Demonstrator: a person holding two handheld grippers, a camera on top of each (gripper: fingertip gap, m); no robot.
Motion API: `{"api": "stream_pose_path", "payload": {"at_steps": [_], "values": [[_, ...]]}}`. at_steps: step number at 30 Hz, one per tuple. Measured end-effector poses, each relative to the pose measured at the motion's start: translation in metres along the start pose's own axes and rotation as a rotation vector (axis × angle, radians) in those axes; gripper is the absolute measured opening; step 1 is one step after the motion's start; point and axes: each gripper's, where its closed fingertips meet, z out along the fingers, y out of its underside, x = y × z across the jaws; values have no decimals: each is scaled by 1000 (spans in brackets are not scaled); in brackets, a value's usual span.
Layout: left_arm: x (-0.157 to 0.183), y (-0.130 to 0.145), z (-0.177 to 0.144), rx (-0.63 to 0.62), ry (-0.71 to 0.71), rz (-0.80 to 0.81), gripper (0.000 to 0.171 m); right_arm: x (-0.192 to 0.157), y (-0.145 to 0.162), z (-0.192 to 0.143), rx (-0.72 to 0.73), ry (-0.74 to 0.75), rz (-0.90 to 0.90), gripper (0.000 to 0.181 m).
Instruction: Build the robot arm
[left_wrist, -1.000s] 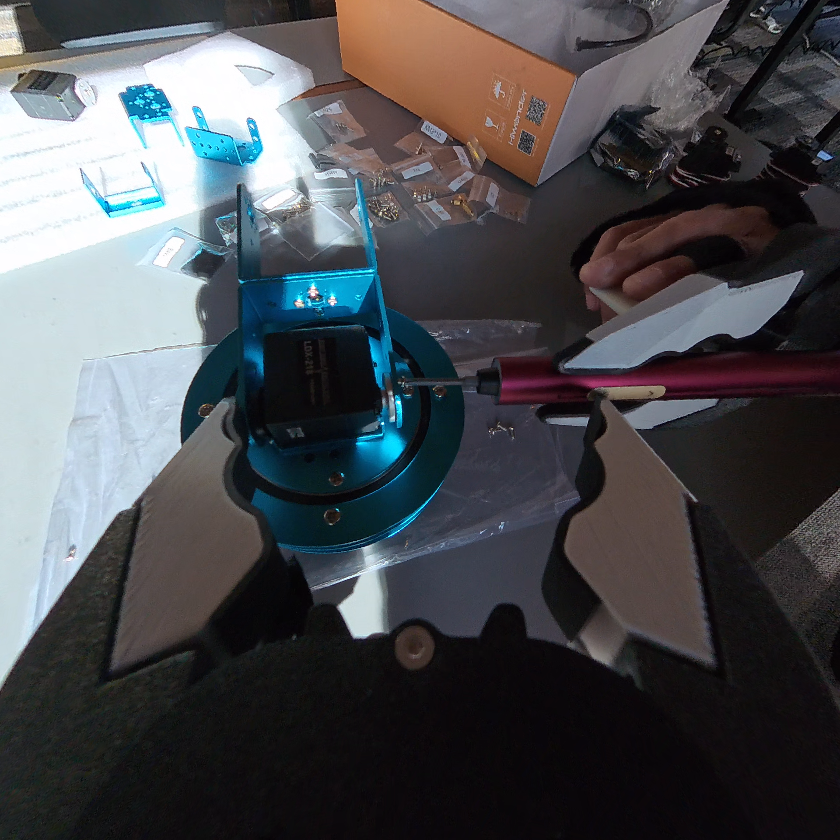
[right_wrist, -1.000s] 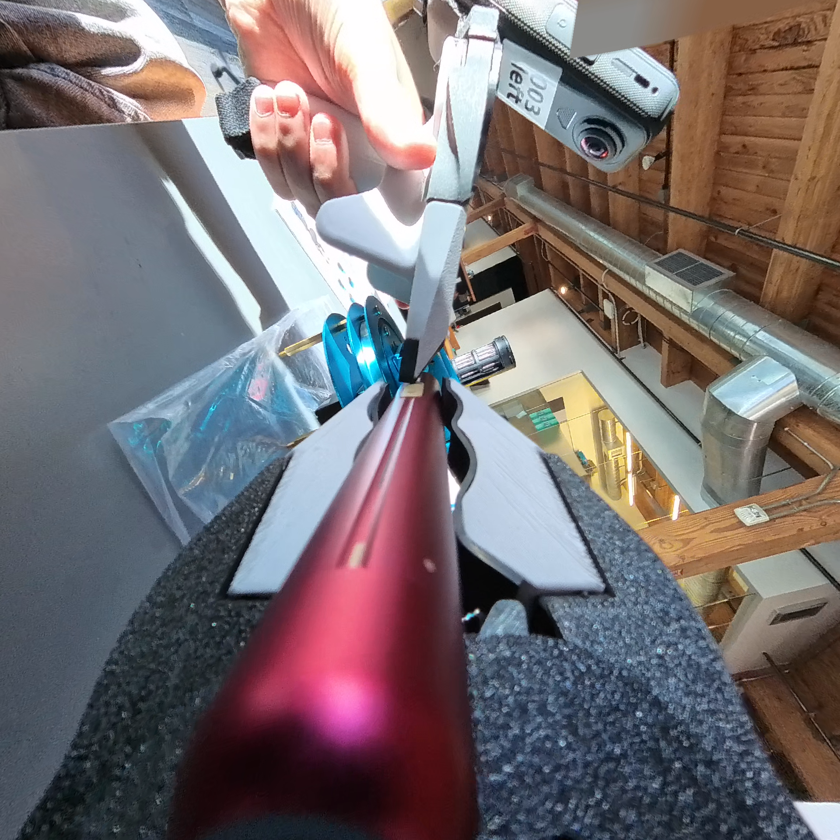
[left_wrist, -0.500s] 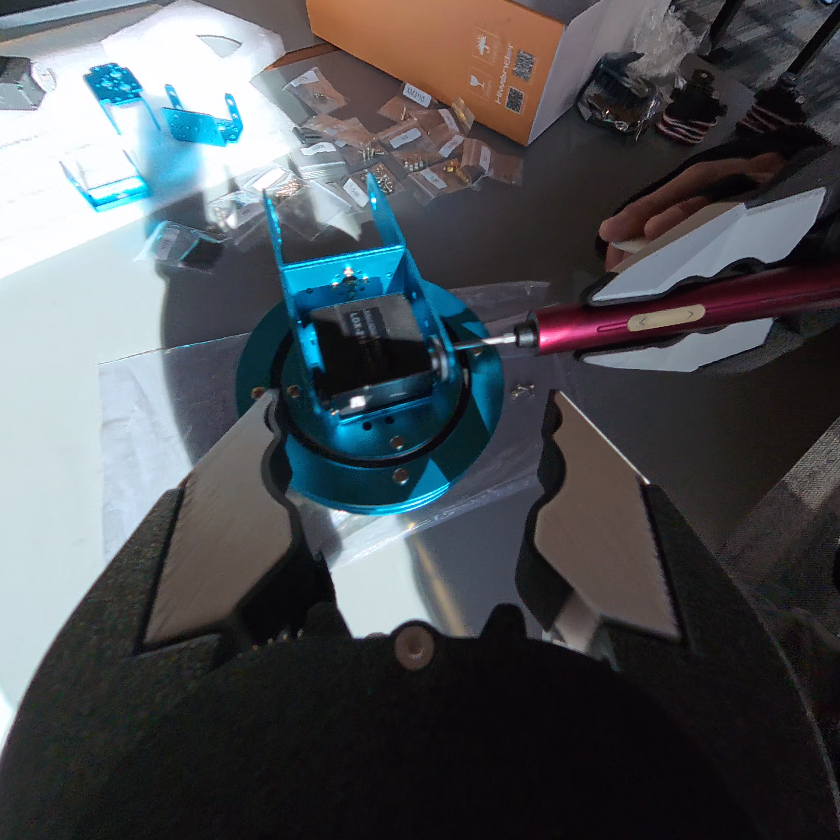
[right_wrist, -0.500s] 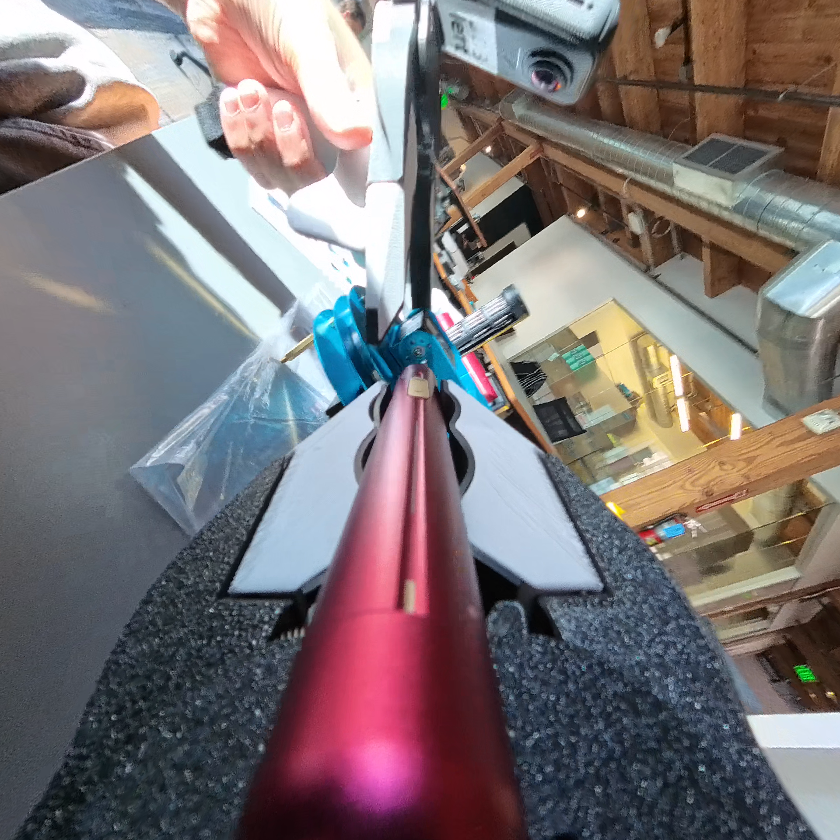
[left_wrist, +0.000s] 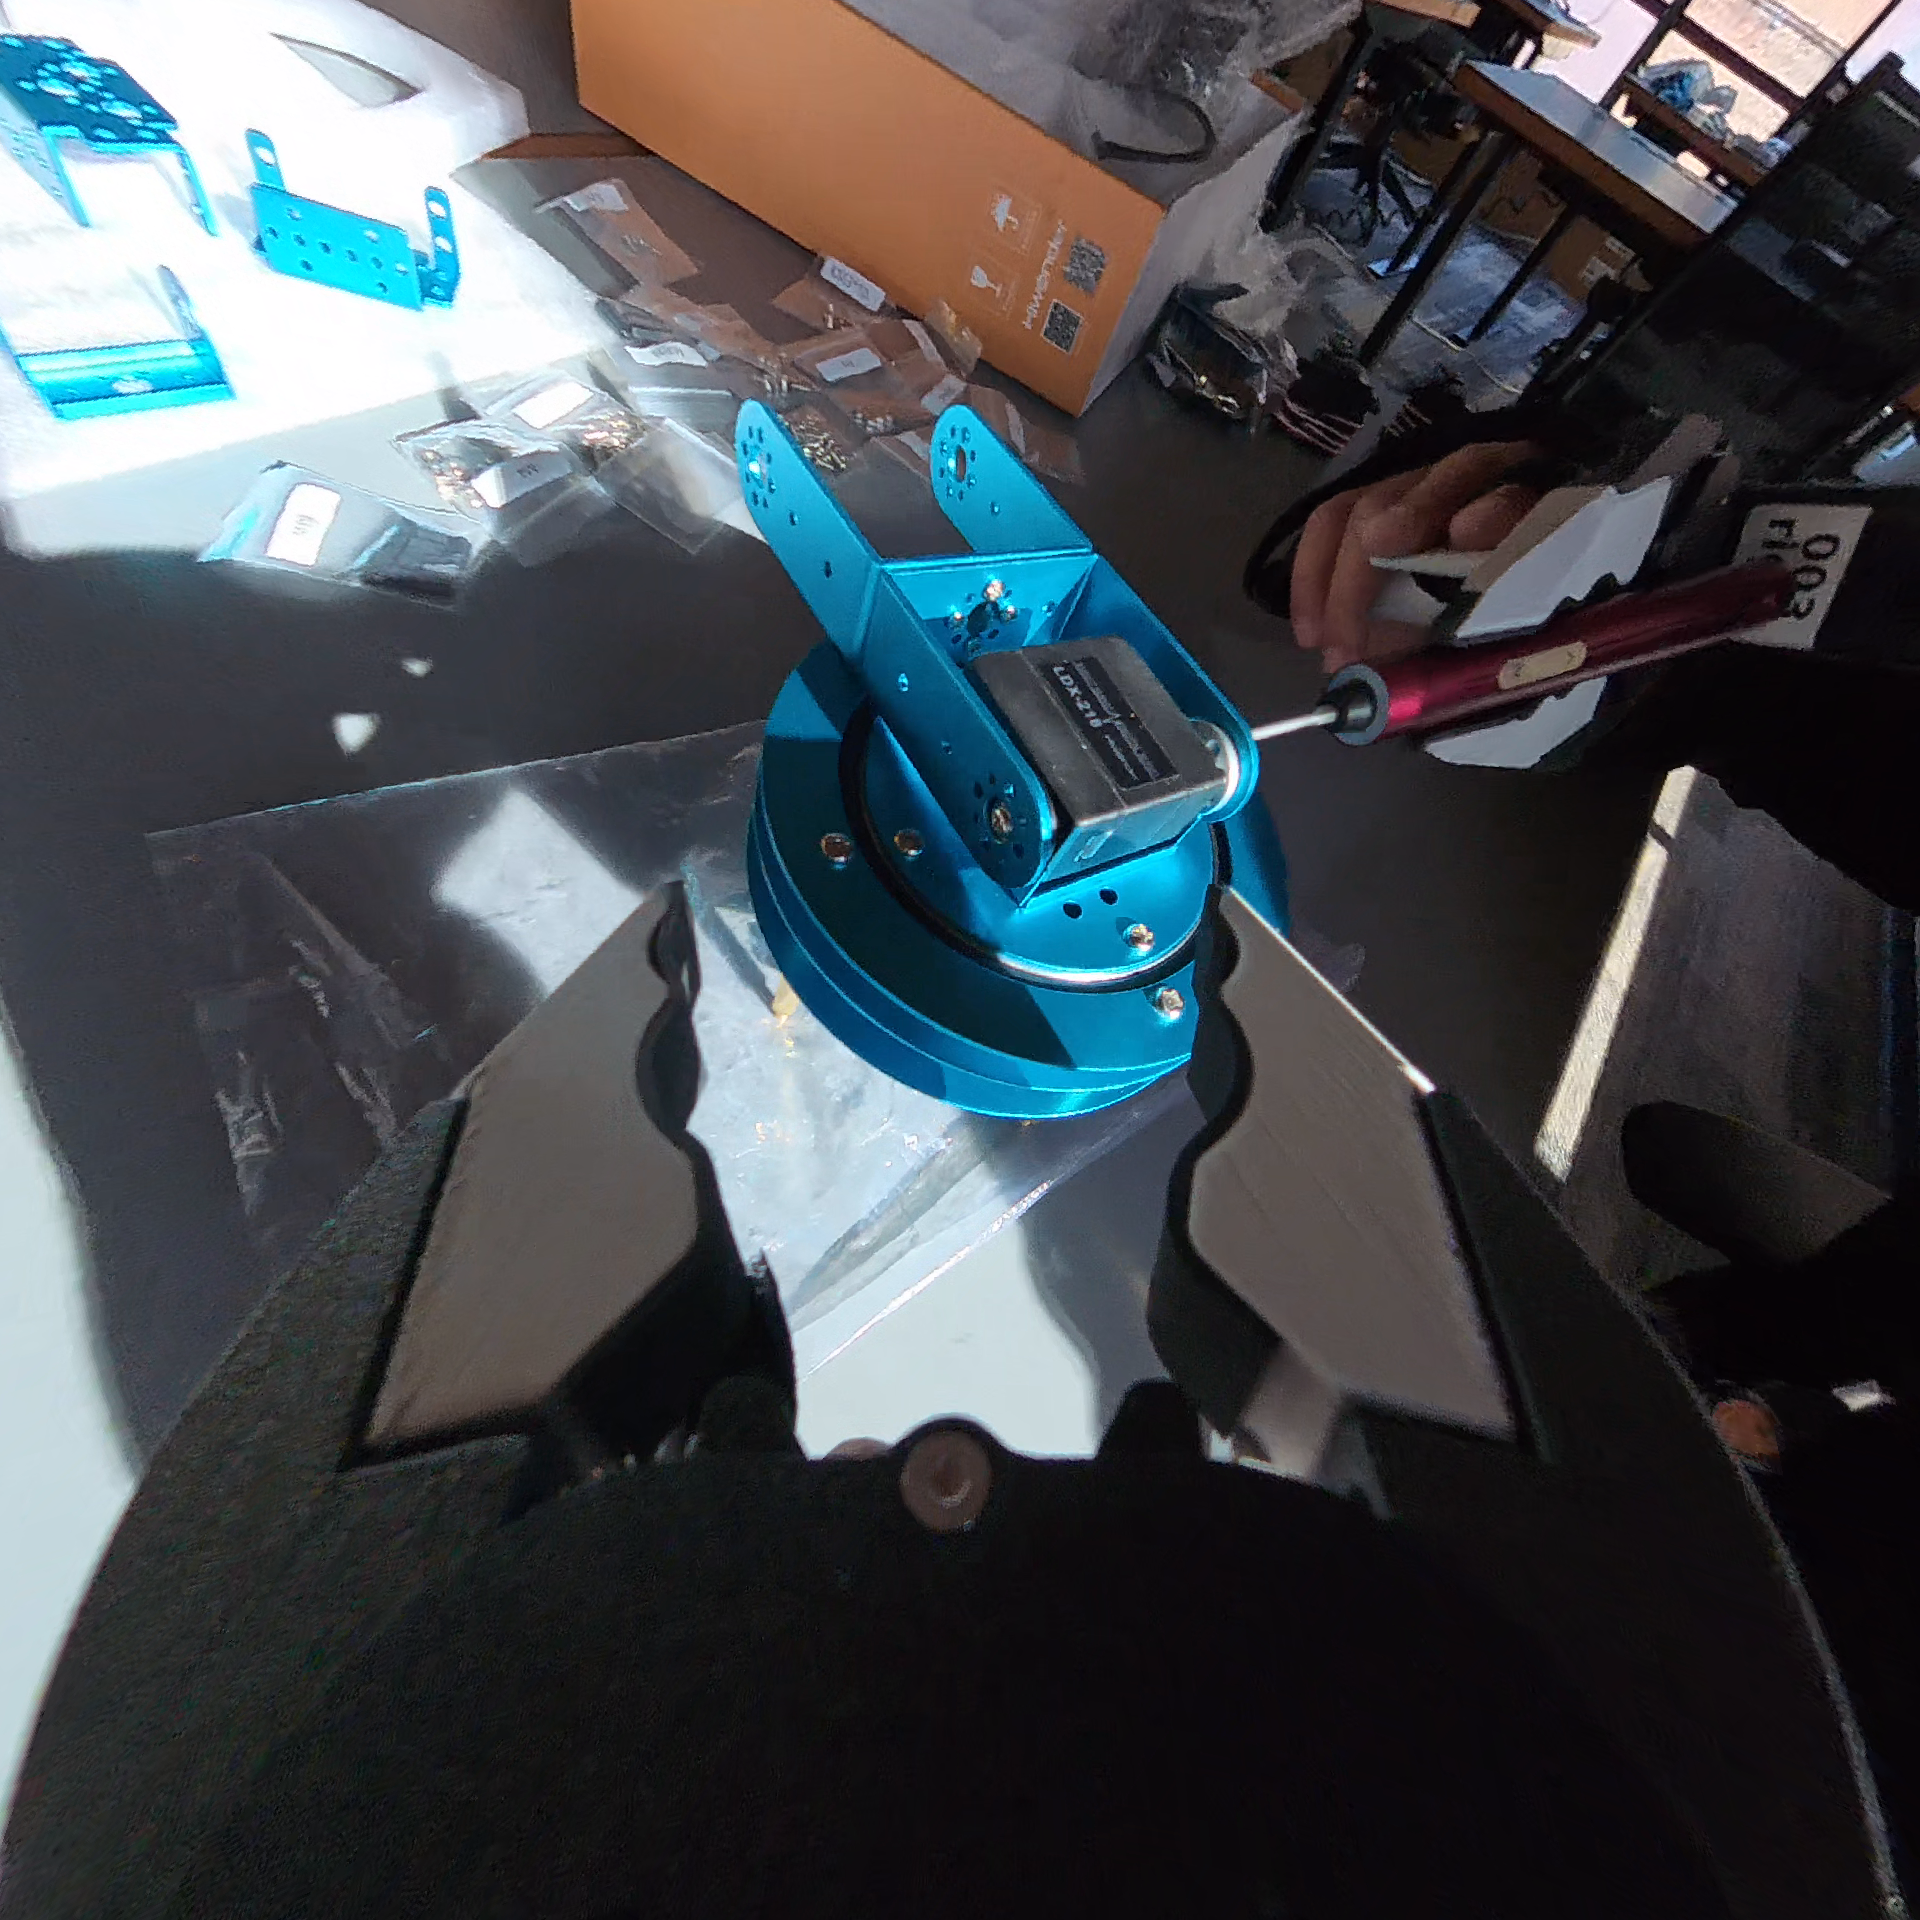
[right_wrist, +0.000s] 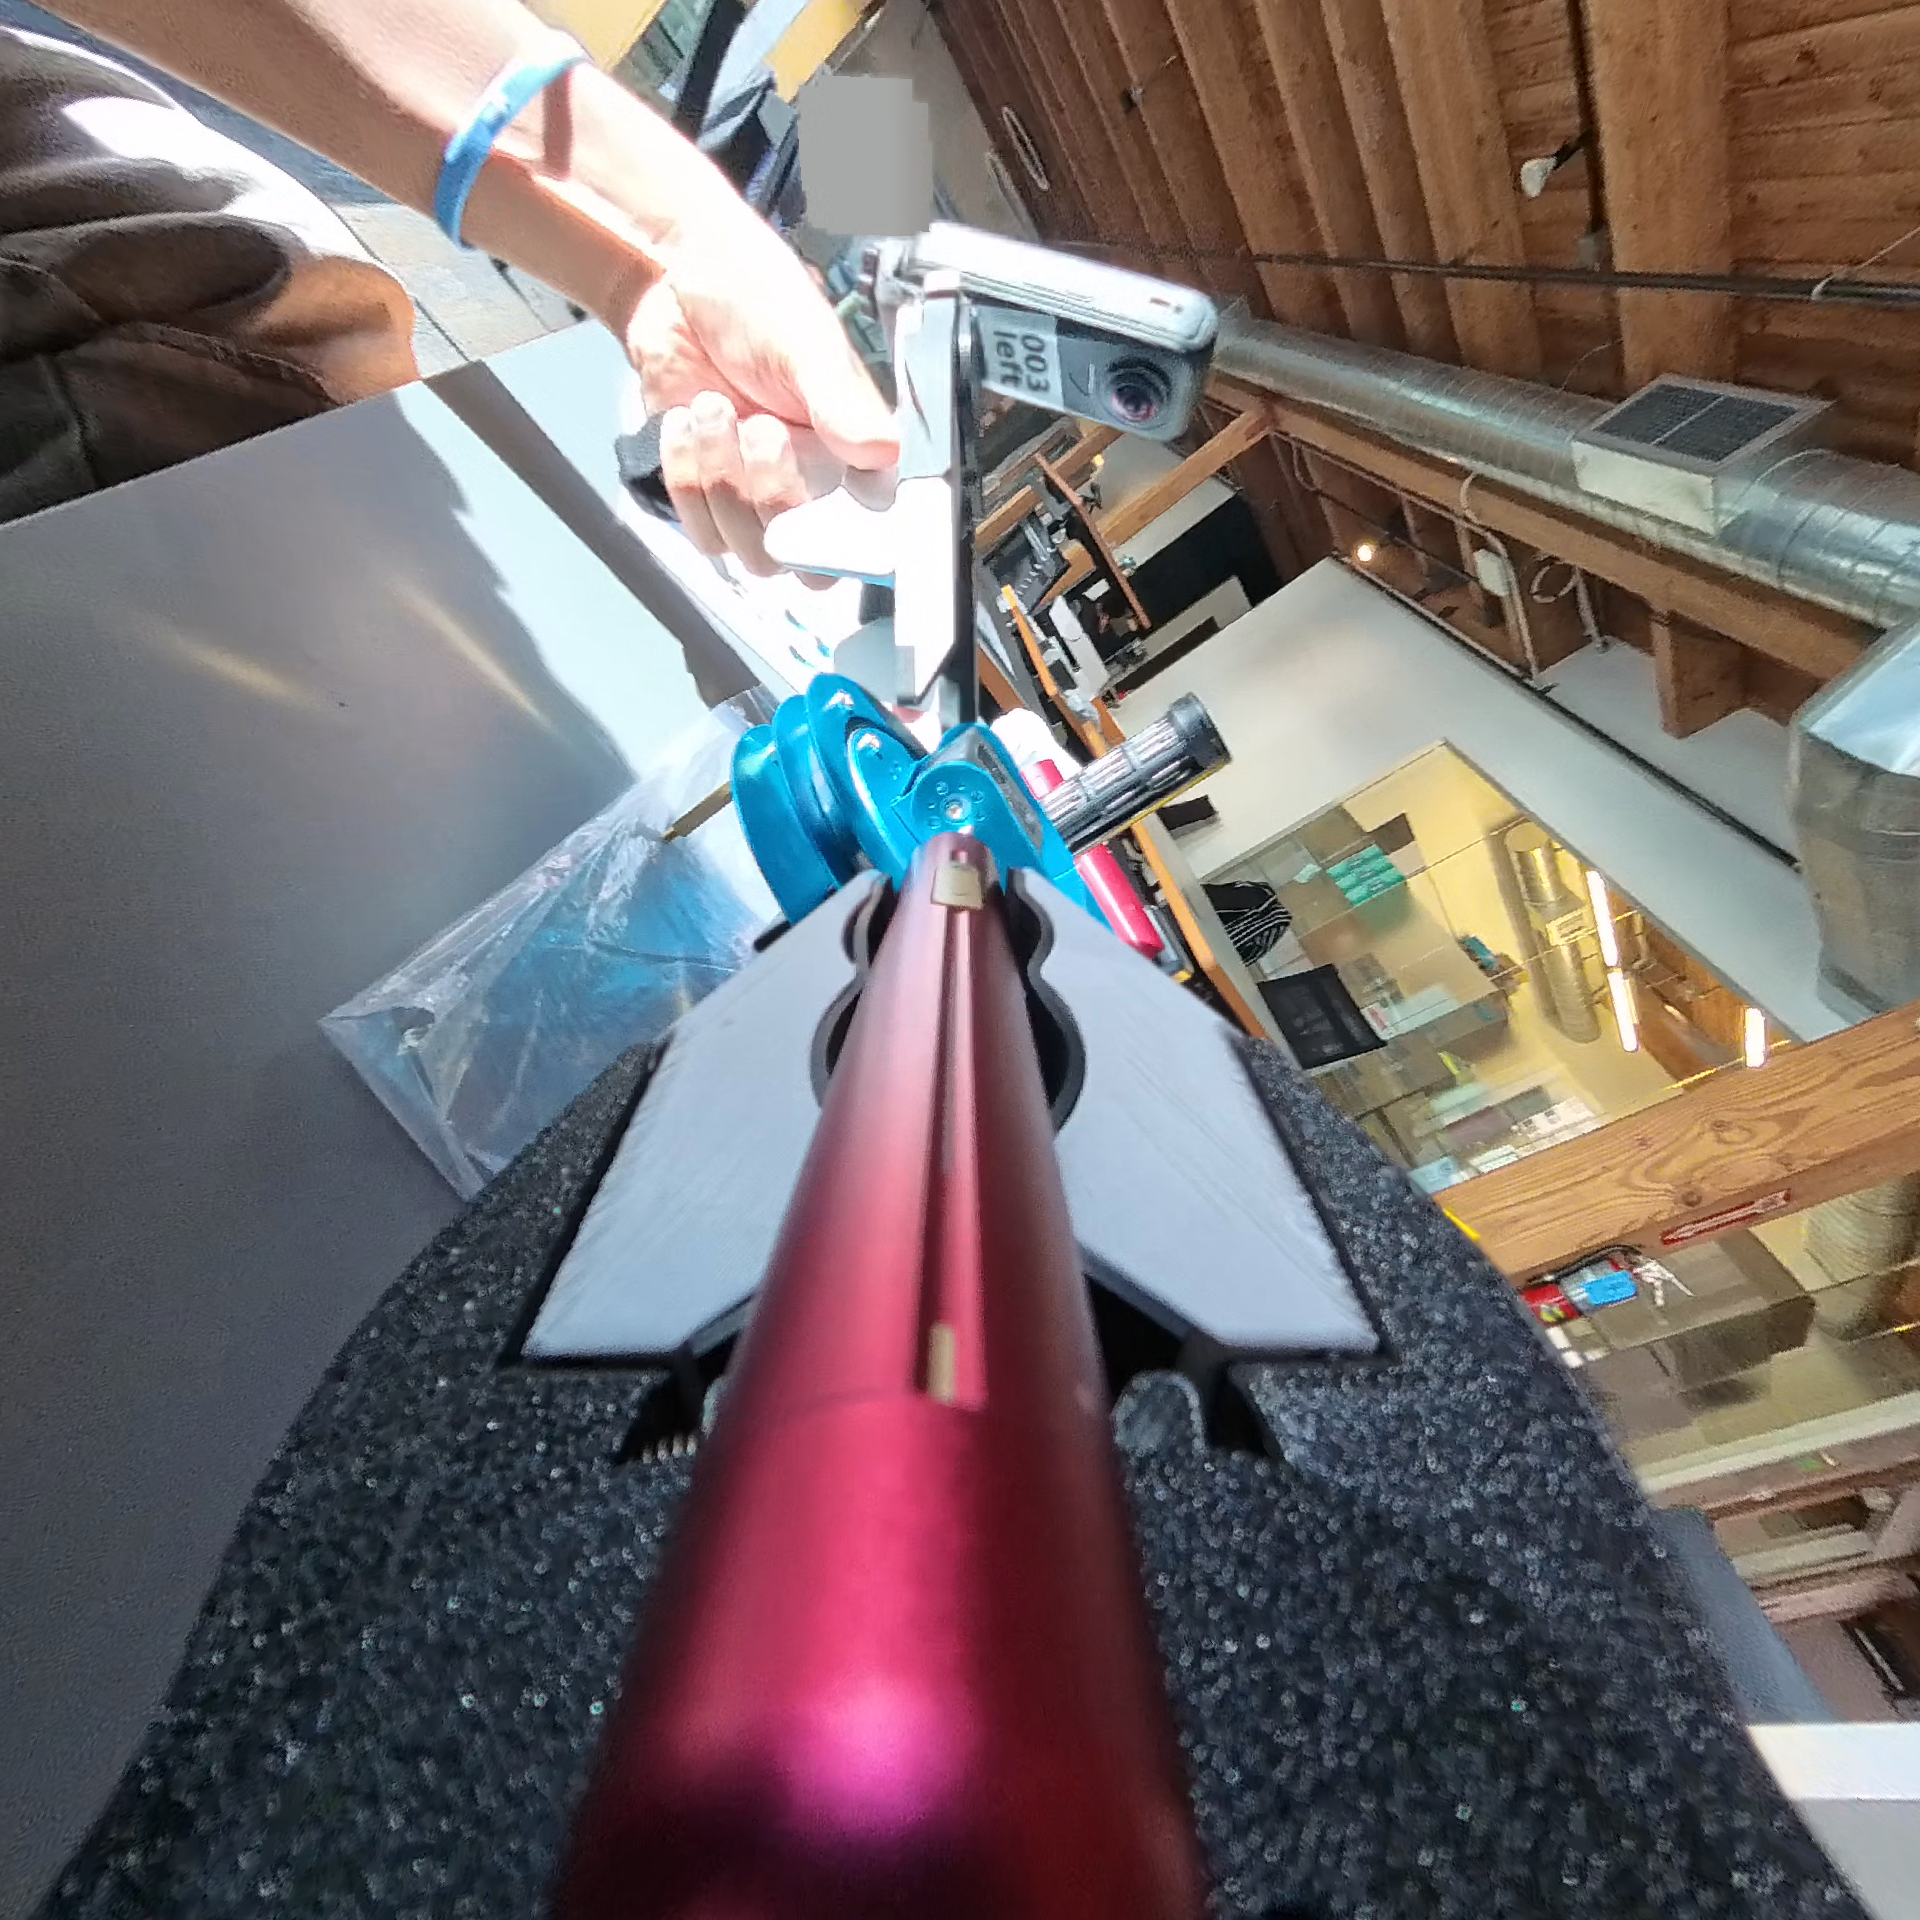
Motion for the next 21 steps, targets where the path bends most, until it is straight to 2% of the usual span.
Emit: {"api": "stream_pose_path", "payload": {"at_steps": [2, 4, 7, 9, 11, 16, 21], "values": [[-1, 8, 7, -55, 9, 47, 85, -2, 5, 1, -17, -16, -3, 22], [4, 8, 10, -57, 52, 75, 79, -5, 9, -1, -32, -37, -4, 22], [5, 9, 10, -76, 92, 118, 79, -1, 10, -9, -40, -45, 29, 22], [5, 8, 11, -97, 128, 138, 79, -3, 3, -19, 11, -97, 84, 21], [6, 8, 12, -114, 151, 140, 79, 4, 3, -22, 11, -61, 107, 21], [6, 7, 13, -117, 155, 144, 79, 3, -6, -10, 16, -35, 76, 21], [6, 6, 15, -74, 166, 137, 80, 0, 0, 3, 8, -22, 51, 22]]}}
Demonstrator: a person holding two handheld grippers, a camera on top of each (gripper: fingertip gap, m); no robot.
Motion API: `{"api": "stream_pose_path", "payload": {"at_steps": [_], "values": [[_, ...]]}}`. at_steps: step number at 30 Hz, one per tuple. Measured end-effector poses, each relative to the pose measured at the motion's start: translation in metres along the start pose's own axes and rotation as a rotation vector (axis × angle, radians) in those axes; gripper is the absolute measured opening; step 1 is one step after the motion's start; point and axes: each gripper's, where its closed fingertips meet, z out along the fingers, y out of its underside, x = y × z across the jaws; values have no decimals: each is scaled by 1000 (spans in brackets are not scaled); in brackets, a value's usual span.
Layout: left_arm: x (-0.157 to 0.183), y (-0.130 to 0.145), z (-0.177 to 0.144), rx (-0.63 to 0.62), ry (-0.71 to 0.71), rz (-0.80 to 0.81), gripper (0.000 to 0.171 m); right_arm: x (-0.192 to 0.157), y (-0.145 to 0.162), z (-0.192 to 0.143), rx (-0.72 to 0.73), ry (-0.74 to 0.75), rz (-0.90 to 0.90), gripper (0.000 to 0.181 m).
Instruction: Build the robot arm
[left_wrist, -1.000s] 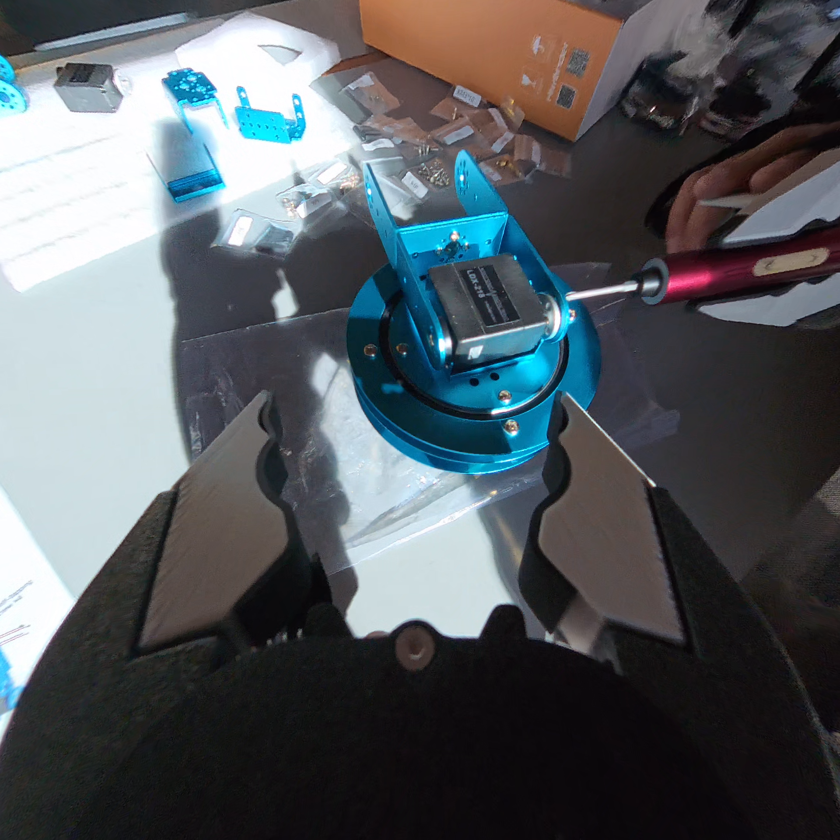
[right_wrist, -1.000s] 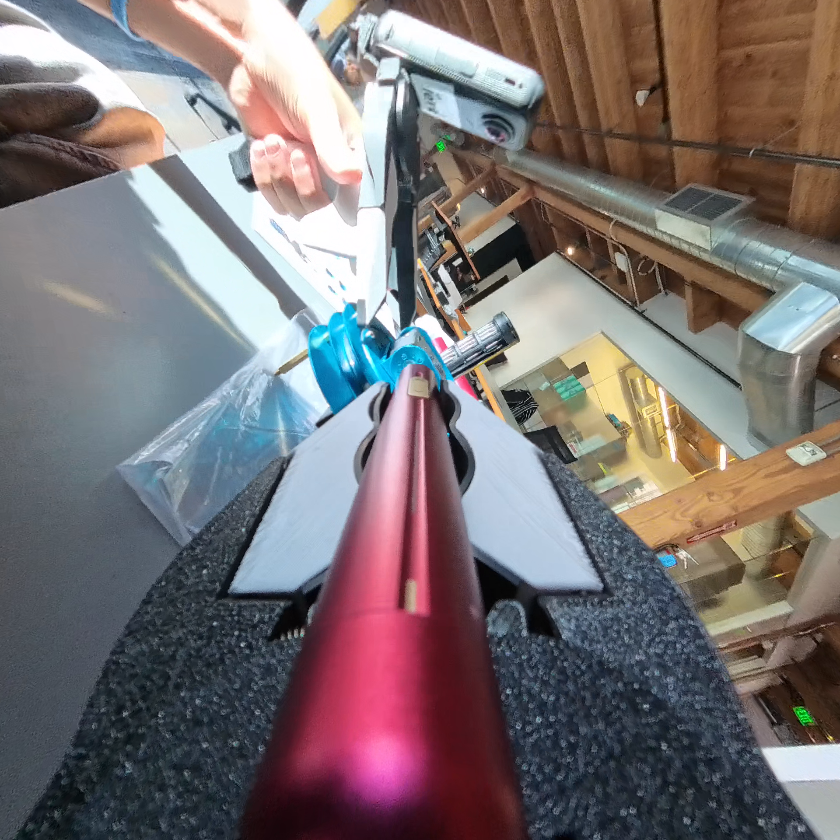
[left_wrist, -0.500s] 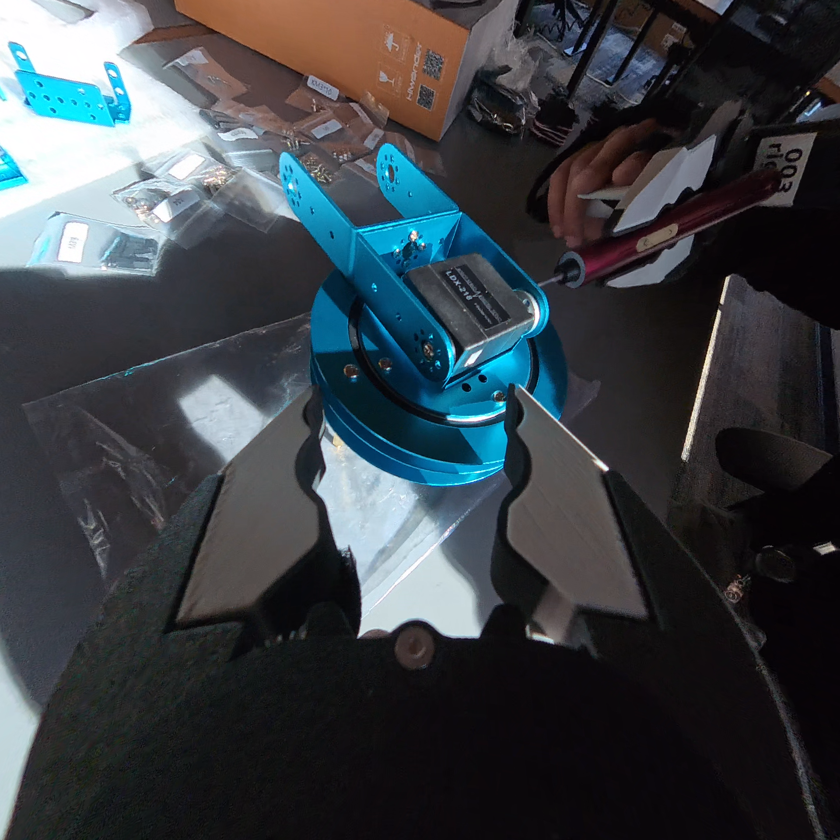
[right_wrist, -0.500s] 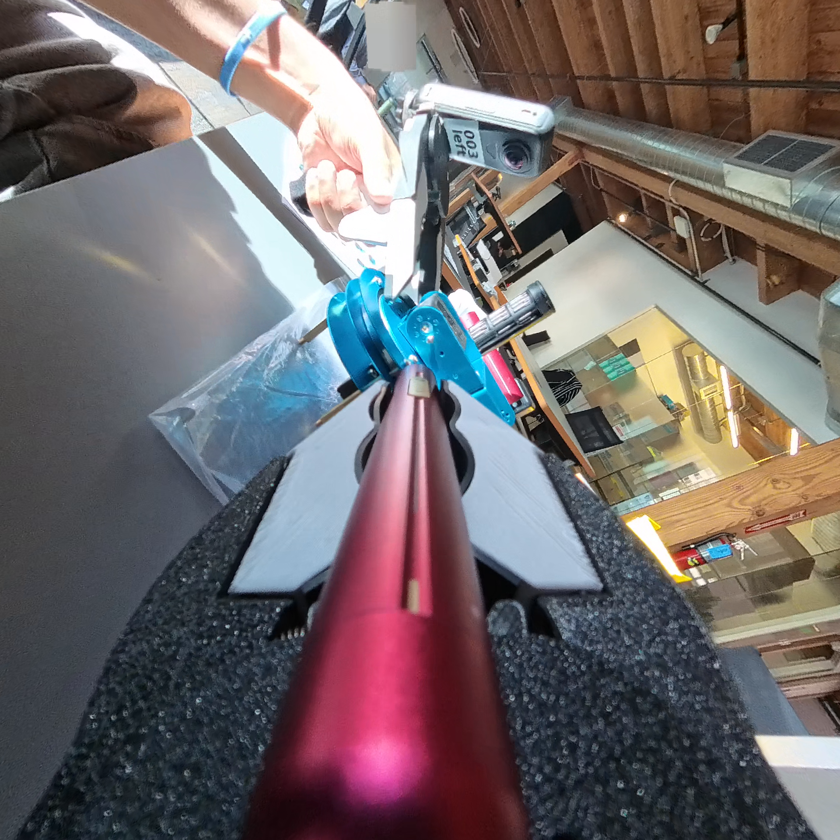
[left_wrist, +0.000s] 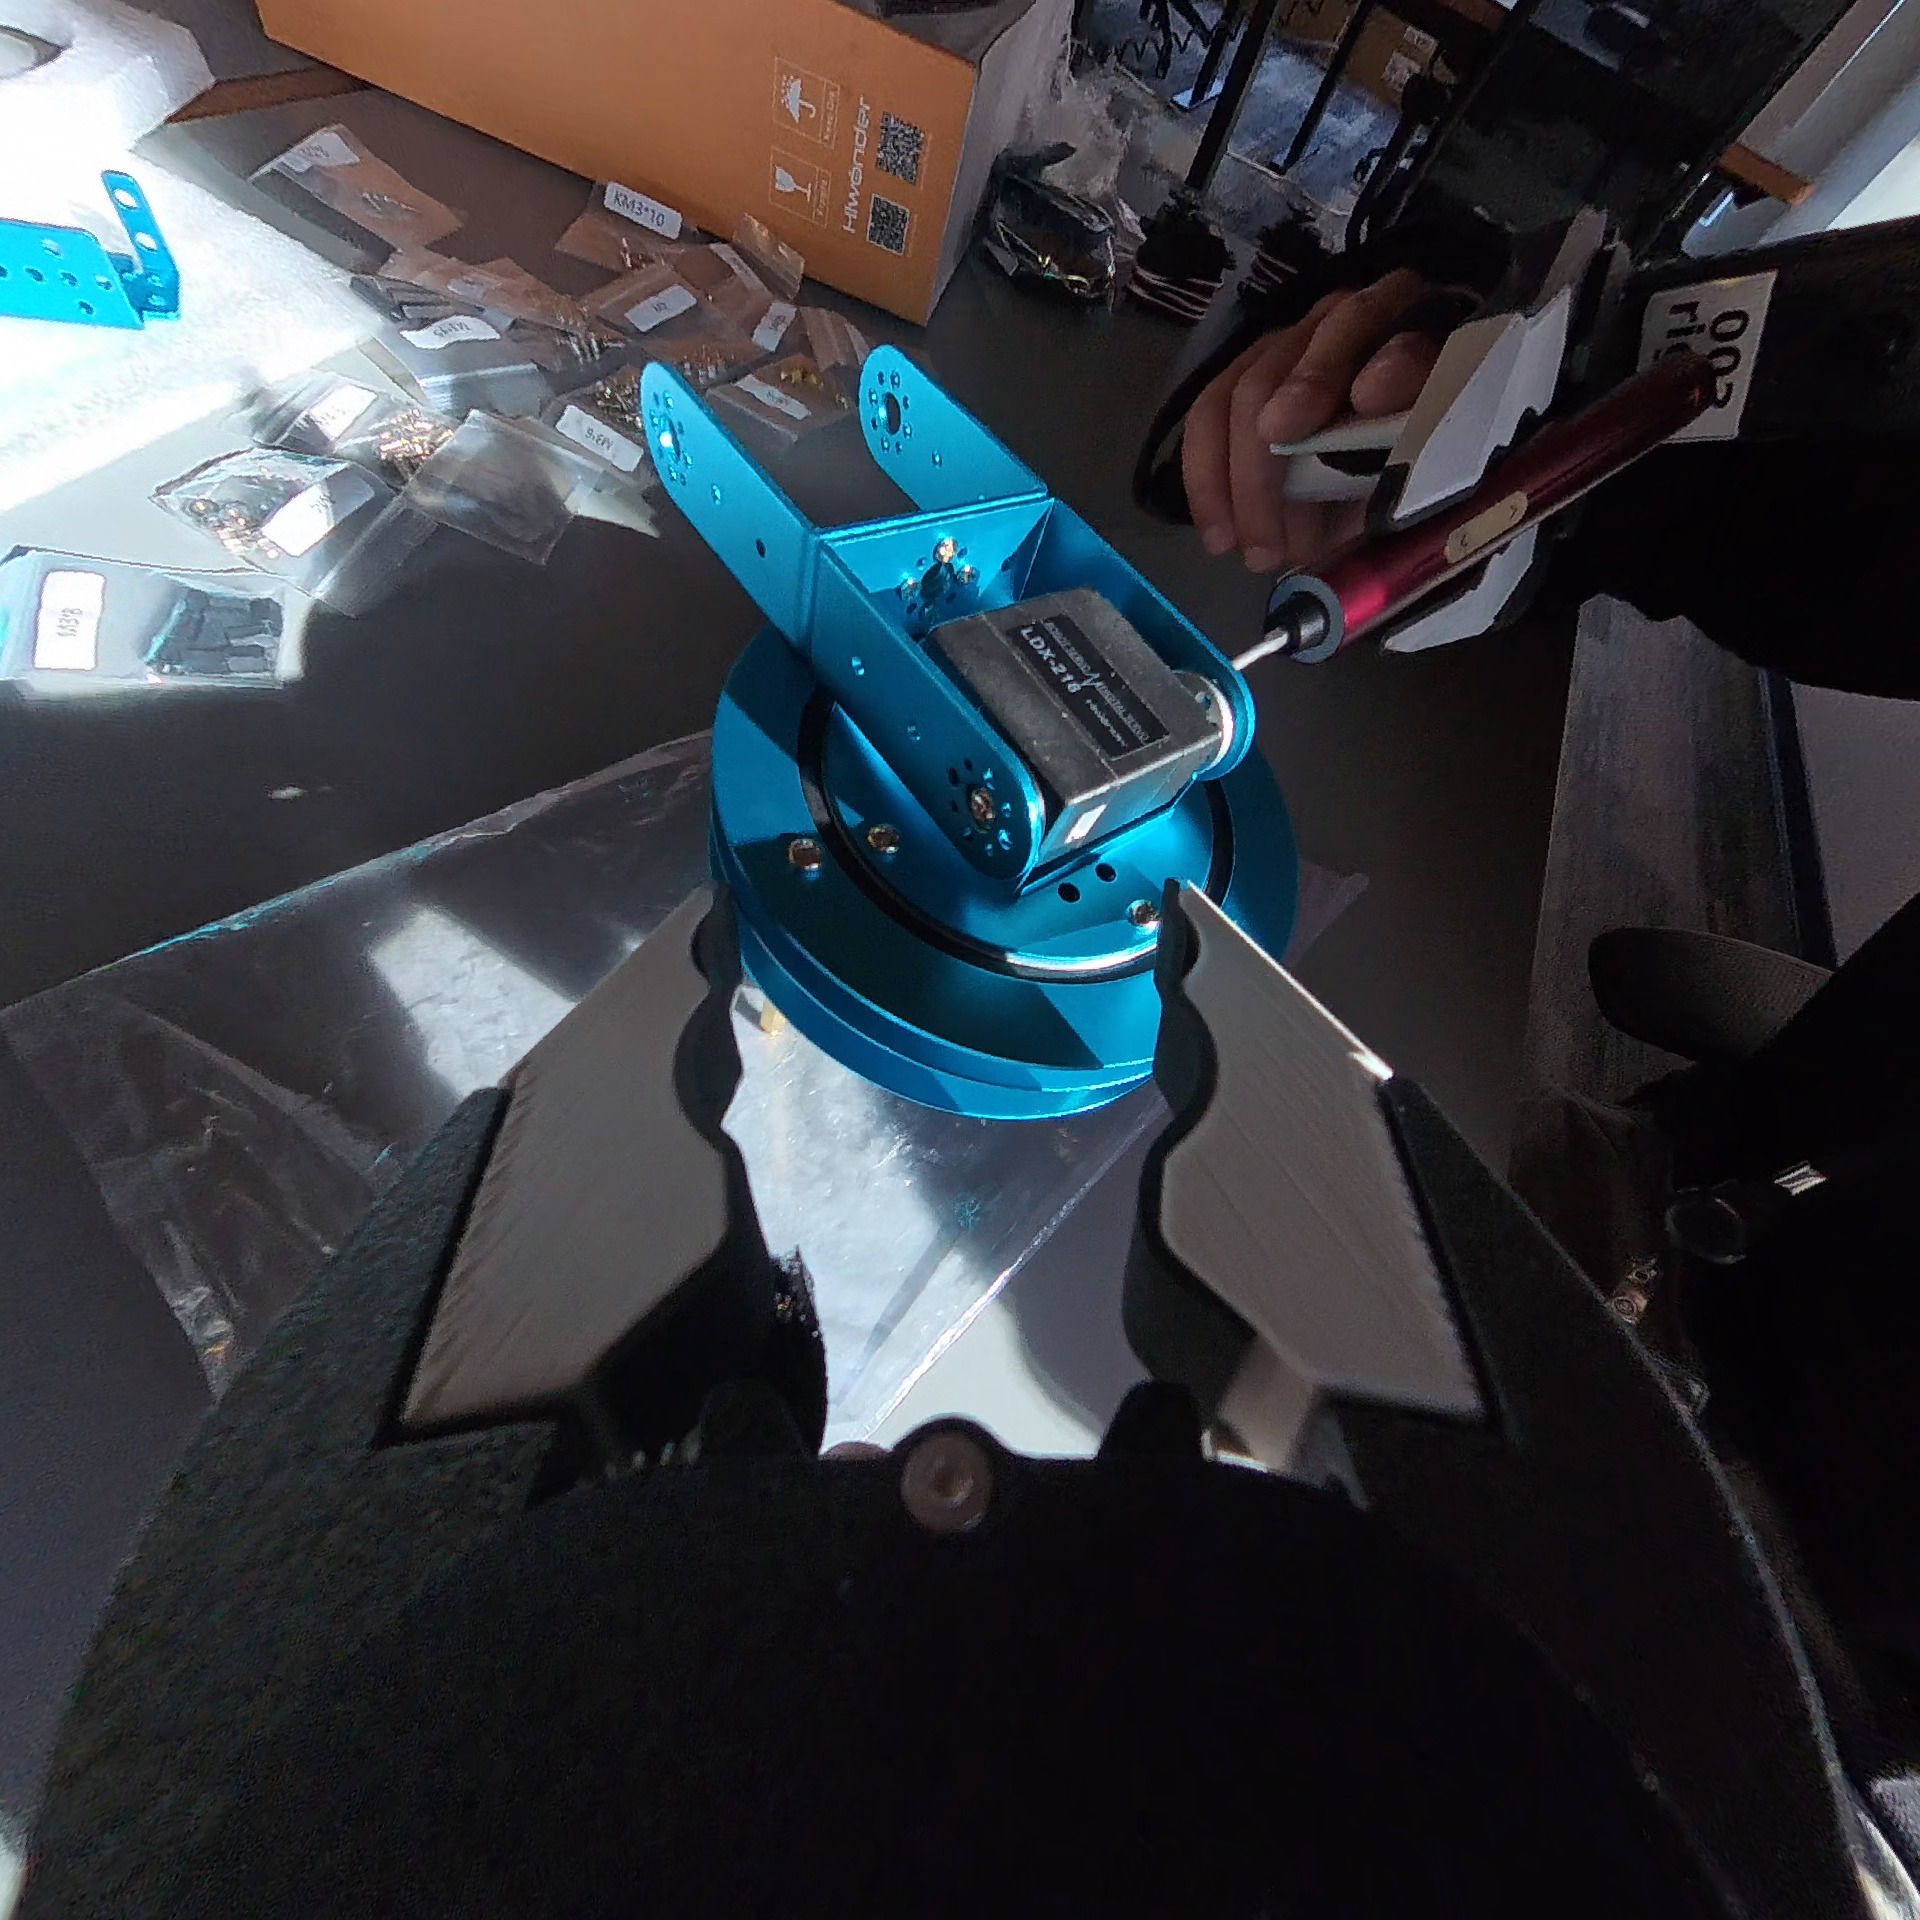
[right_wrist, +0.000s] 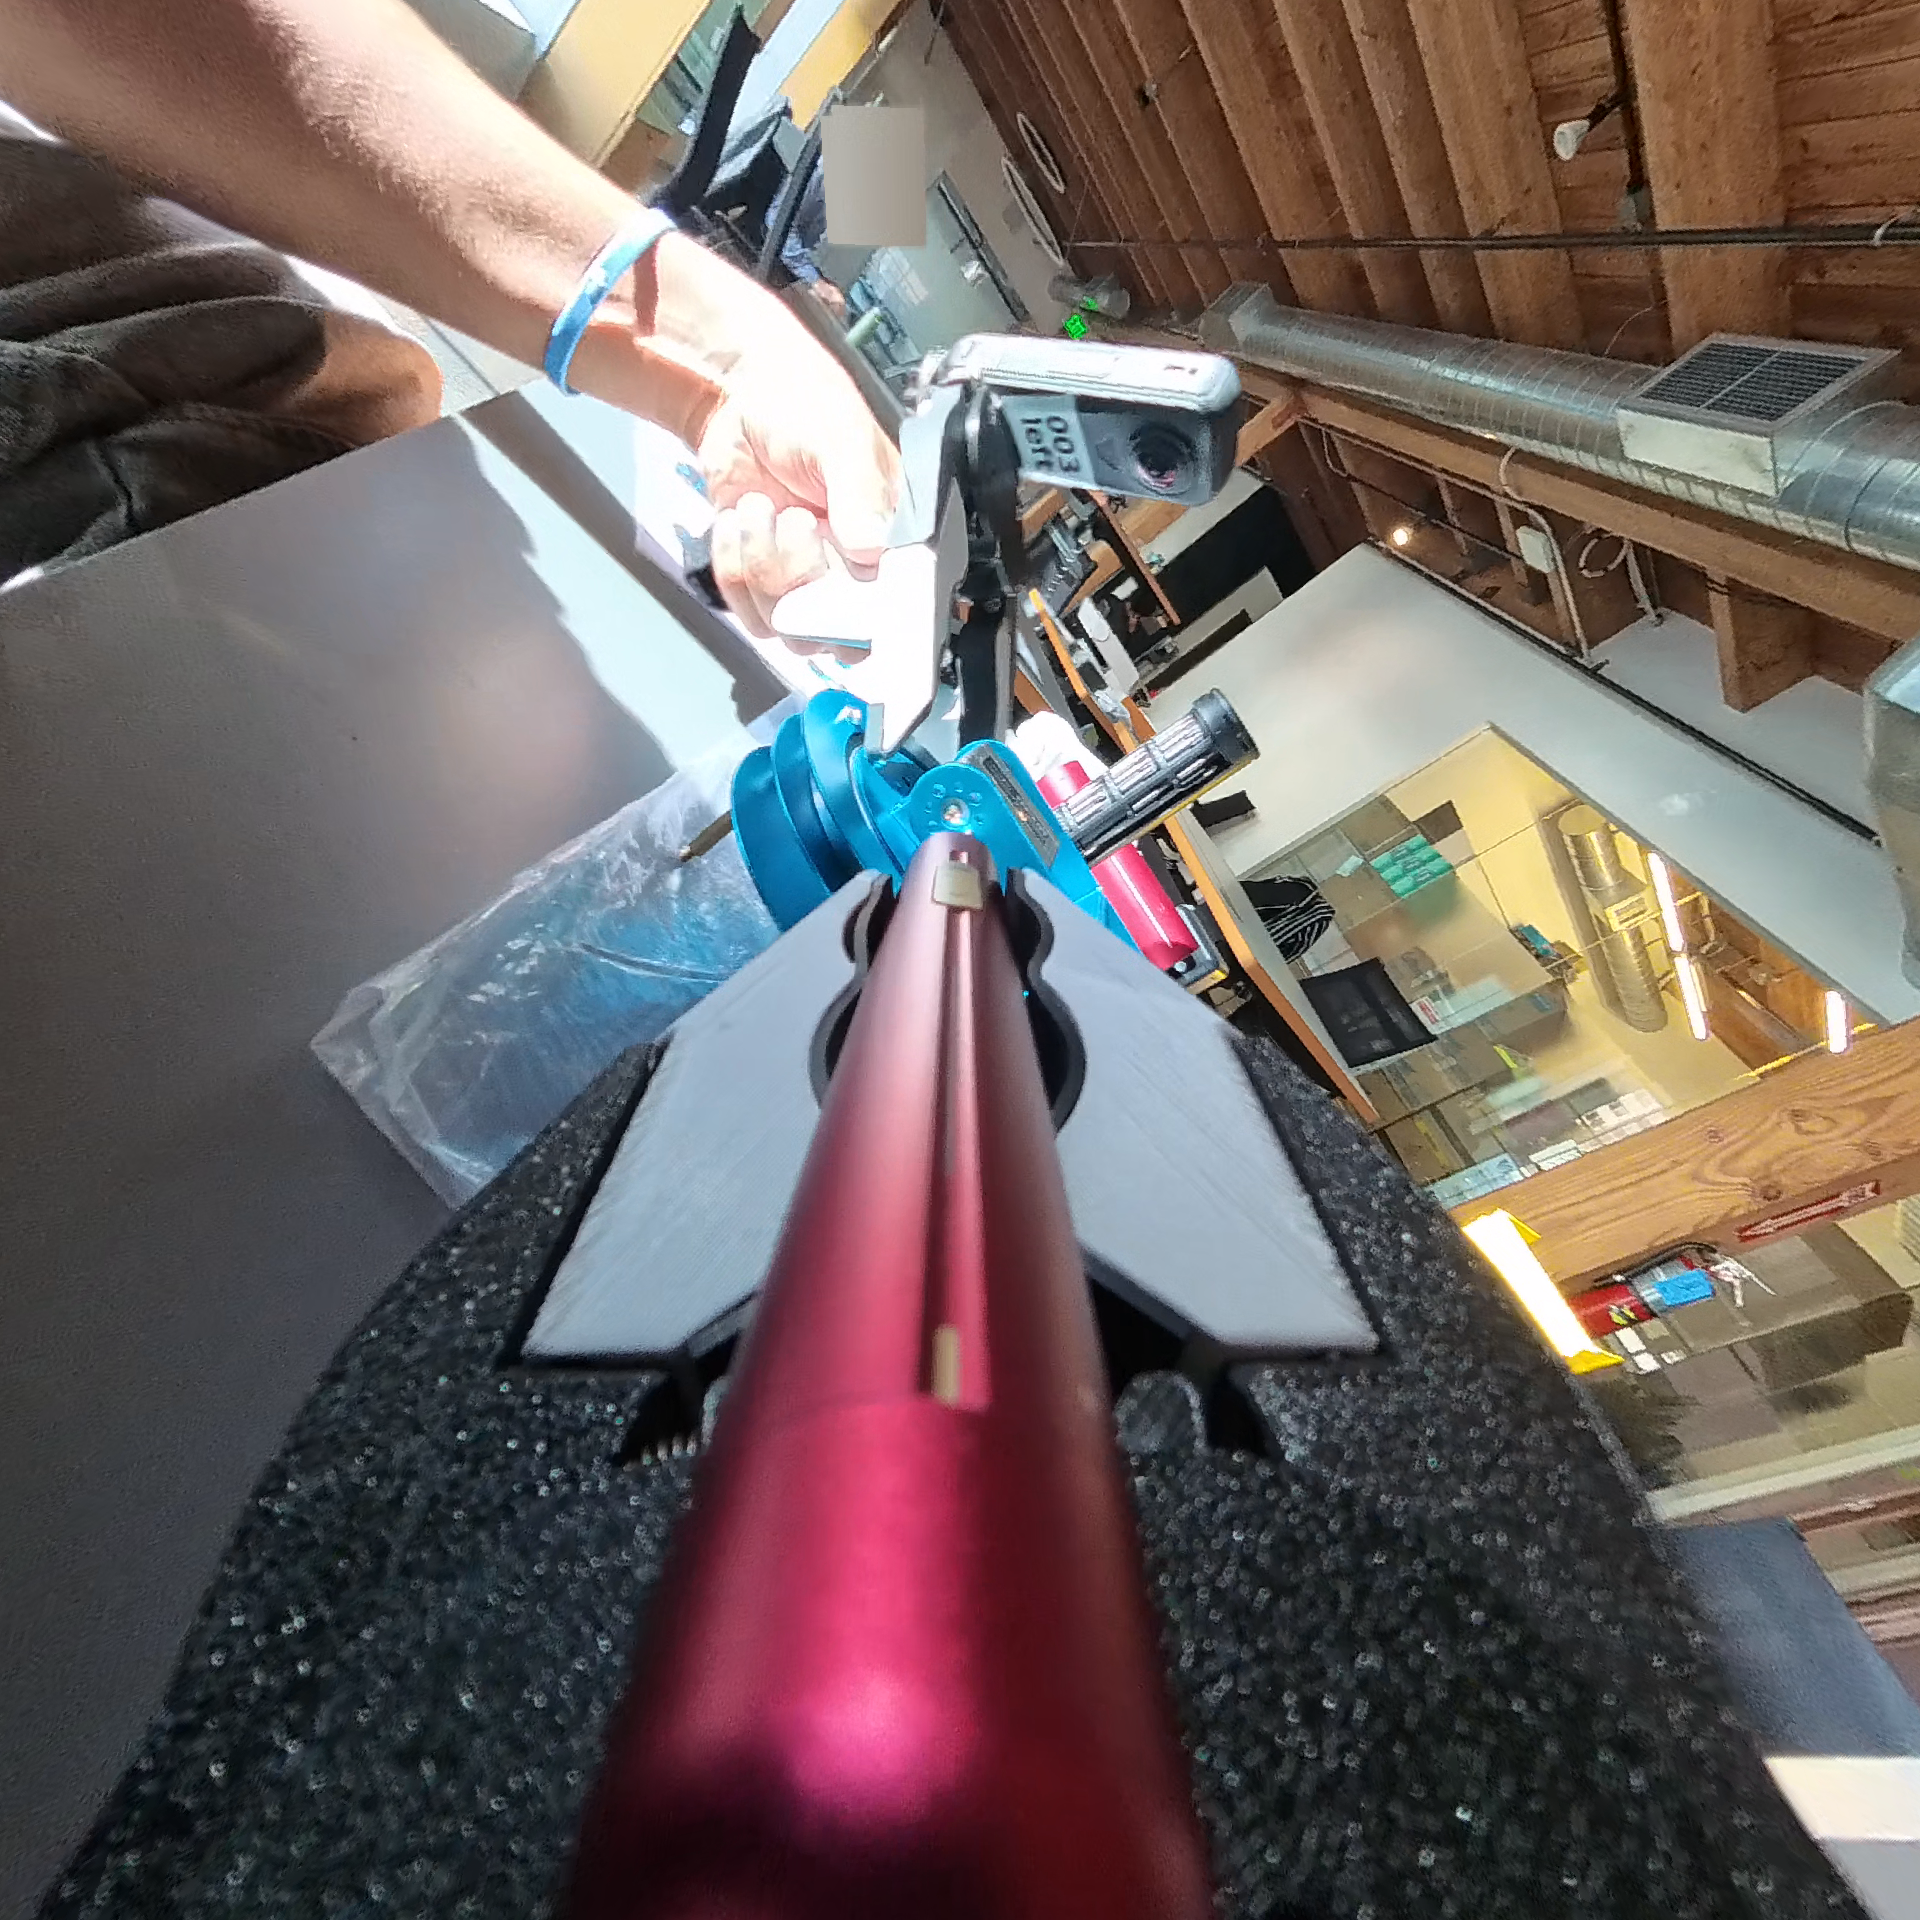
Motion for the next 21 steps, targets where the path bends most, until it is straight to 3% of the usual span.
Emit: {"api": "stream_pose_path", "payload": {"at_steps": [21], "values": [[0, 1, 0, 16, 0, -2, 79, -1, 0, 1, 2, 4, -12, 22]]}}
